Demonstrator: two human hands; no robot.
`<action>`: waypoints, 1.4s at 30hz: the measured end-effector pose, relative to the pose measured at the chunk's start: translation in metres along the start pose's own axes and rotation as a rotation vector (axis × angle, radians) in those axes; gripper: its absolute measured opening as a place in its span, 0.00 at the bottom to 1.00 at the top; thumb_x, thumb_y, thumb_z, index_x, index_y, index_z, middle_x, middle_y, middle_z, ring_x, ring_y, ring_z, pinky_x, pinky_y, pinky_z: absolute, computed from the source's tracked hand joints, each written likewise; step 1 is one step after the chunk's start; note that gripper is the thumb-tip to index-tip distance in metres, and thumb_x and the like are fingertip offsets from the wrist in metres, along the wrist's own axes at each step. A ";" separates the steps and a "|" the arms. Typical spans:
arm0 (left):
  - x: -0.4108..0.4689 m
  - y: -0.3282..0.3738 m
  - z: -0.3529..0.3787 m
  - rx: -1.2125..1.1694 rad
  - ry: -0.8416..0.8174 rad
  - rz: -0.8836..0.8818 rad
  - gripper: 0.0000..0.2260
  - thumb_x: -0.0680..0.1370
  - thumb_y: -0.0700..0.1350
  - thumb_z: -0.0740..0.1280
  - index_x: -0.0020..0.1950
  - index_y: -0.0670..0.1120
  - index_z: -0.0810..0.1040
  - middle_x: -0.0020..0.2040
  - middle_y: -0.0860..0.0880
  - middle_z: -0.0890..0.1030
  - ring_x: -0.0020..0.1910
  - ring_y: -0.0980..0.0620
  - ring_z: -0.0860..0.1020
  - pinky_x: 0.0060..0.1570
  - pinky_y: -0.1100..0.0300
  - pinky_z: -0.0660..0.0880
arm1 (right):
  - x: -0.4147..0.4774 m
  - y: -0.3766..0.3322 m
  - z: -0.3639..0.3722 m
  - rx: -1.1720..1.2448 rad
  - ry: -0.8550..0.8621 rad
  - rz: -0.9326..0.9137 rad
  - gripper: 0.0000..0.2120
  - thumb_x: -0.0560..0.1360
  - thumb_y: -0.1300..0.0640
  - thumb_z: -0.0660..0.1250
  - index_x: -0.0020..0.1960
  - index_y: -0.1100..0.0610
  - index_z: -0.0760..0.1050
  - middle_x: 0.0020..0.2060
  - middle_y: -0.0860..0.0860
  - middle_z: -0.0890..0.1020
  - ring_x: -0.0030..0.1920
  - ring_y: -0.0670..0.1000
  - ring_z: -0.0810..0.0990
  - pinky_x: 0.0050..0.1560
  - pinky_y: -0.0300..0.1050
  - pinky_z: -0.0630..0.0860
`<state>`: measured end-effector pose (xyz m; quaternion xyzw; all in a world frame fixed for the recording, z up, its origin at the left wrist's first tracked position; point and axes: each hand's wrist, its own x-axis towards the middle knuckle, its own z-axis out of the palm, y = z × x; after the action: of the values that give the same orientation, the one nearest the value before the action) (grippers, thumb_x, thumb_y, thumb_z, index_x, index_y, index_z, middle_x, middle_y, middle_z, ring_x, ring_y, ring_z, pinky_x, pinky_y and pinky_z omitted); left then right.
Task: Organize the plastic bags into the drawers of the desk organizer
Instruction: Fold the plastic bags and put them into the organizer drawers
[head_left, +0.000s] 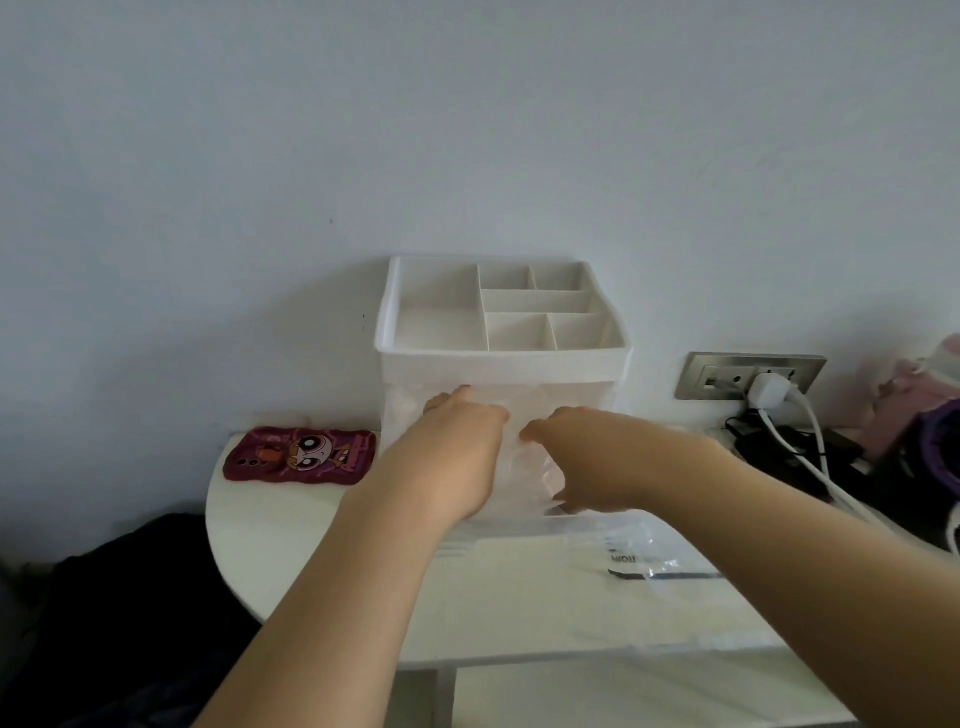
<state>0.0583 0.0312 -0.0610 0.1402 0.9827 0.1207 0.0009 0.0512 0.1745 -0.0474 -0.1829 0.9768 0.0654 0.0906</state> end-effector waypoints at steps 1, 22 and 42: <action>-0.001 0.003 0.000 -0.058 0.012 0.039 0.21 0.79 0.38 0.61 0.71 0.51 0.68 0.72 0.46 0.63 0.70 0.47 0.63 0.64 0.57 0.64 | -0.003 0.000 -0.001 -0.047 0.044 -0.002 0.27 0.73 0.50 0.70 0.69 0.52 0.66 0.61 0.51 0.73 0.61 0.54 0.73 0.58 0.49 0.72; -0.010 0.028 0.020 -0.183 0.368 0.118 0.10 0.77 0.49 0.65 0.58 0.51 0.78 0.58 0.54 0.76 0.54 0.51 0.76 0.54 0.54 0.72 | -0.055 0.114 0.123 0.230 -0.195 0.277 0.16 0.80 0.55 0.58 0.66 0.55 0.72 0.65 0.52 0.74 0.64 0.52 0.72 0.64 0.45 0.68; -0.010 0.023 0.027 -0.213 0.373 0.079 0.09 0.78 0.51 0.64 0.57 0.55 0.77 0.56 0.60 0.75 0.30 0.62 0.68 0.41 0.60 0.65 | -0.034 0.108 0.140 -0.031 0.038 0.242 0.13 0.76 0.64 0.57 0.53 0.54 0.78 0.50 0.51 0.79 0.49 0.54 0.79 0.48 0.44 0.76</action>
<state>0.0752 0.0567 -0.0823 0.1532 0.9413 0.2478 -0.1706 0.0635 0.3089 -0.1671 -0.0663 0.9921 0.0874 0.0607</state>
